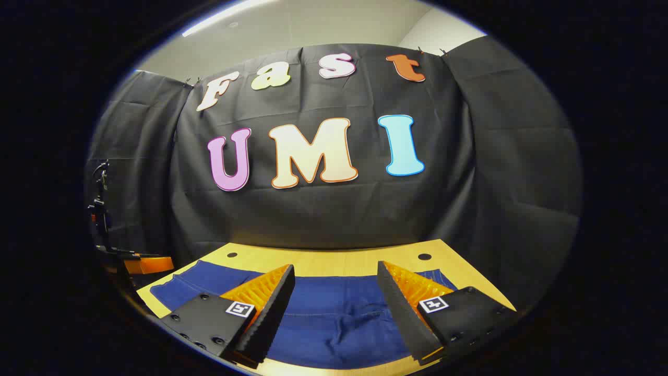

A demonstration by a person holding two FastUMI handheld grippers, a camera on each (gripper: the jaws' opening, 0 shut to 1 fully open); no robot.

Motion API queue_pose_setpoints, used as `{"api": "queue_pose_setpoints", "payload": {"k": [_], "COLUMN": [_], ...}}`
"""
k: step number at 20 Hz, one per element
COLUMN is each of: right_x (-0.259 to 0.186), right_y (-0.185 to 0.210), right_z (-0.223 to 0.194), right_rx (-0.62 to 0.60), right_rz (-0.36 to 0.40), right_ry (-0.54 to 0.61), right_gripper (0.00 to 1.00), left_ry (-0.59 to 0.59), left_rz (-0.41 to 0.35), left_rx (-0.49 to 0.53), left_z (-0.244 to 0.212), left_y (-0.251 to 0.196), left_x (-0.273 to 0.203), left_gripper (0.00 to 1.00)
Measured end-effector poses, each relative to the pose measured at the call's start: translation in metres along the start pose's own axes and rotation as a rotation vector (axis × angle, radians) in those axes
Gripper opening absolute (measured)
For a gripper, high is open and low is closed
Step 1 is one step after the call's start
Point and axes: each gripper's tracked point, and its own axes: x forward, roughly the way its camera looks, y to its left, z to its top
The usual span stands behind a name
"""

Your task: Grasp the waist and the cuffs of the jeans and fold them to make the two legs overlap; first hold the waist and fold one-third of the jeans toward the cuffs, then hold the cuffs and fold the remaining one-third in the same direction to finish folding.

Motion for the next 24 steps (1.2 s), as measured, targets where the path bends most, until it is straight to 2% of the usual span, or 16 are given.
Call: {"api": "queue_pose_setpoints", "payload": {"k": [1, 2, 4, 7, 8, 9, 16, 20, 21, 22, 24], "right_x": [-0.001, -0.001, -0.002, -0.004, -0.004, -0.003, -0.001, 0.001, 0.001, 0.0, -0.002], "right_y": [0.002, 0.004, 0.006, 0.008, 0.009, 0.011, 0.024, 0.027, 0.026, 0.026, 0.028], "right_z": [-0.002, -0.003, -0.008, -0.012, -0.012, -0.014, -0.016, -0.021, -0.023, -0.024, -0.028], "right_rx": [0.002, 0.006, 0.013, 0.012, 0.015, 0.019, 0.029, 0.024, 0.016, 0.009, -0.002], "right_rz": [0.001, 0.004, 0.004, -0.001, -0.002, 0.0, 0.023, 0.025, 0.018, 0.014, 0.015], "right_ry": [0.004, 0.011, 0.022, 0.03, 0.031, 0.032, 0.054, 0.066, 0.07, 0.076, 0.088], "right_gripper": [0.98, 0.94, 0.98, 0.98, 0.94, 0.98, 0.98, 0.98, 0.94, 0.98, 0.94], "left_ry": [0.003, 0.005, 0.003, -0.006, -0.001, 0.004, 0.047, 0.103, 0.118, 0.135, 0.178], "left_rz": [0.006, 0.015, 0.033, 0.047, 0.051, 0.055, 0.075, 0.065, 0.055, 0.042, 0.004], "left_rx": [0.002, 0.003, -0.001, -0.008, -0.008, -0.006, -0.024, -0.032, -0.03, -0.02, 0.028], "left_z": [-0.002, -0.003, -0.004, -0.004, -0.006, -0.008, -0.028, -0.049, -0.055, -0.062, -0.076], "left_y": [0.004, 0.009, 0.016, 0.024, 0.027, 0.029, 0.048, 0.06, 0.061, 0.064, 0.071], "left_x": [-0.003, -0.005, -0.009, -0.013, -0.015, -0.016, -0.02, -0.019, -0.019, -0.018, -0.019], "left_gripper": [0.95, 0.95, 0.95, 0.95, 0.95, 0.95, 0.95, 0.95, 0.95, 0.95, 0.95]}}
